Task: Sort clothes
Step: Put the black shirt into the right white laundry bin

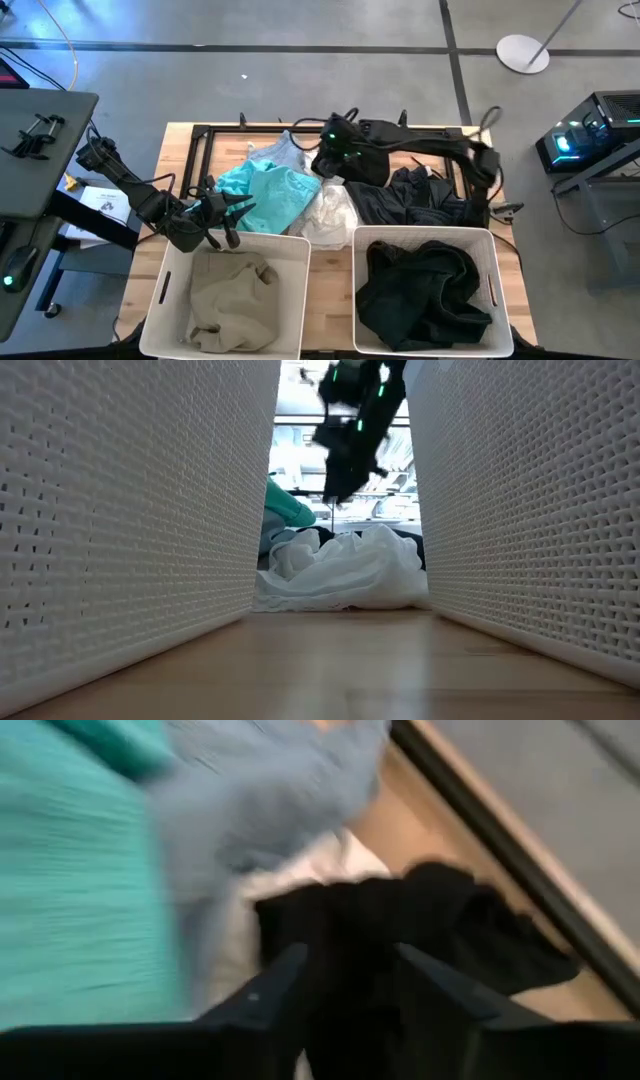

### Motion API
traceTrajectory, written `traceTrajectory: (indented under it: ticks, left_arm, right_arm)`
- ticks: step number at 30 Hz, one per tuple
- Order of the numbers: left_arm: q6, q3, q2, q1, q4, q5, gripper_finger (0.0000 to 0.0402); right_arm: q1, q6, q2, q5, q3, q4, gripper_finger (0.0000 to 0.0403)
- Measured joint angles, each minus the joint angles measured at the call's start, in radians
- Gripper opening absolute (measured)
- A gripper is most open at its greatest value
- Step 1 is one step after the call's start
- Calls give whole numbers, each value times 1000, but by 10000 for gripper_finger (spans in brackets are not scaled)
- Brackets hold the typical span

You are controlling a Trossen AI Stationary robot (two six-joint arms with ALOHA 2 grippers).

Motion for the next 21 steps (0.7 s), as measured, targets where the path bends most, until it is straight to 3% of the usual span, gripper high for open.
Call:
traceTrajectory:
  ticks: [4, 7, 21]
  left_arm:
    - [0, 0, 0, 0, 0, 0, 90]
    - [0, 0, 0, 0, 0, 0, 90]
    - [2, -1, 0, 0, 1, -1, 90]
  right_arm:
    - [-55, 25, 87, -56, 0, -17, 234]
    - [-60, 29, 114, -42, 0, -16, 274]
    - [-51, 54, 196, -37, 0, -215, 285]
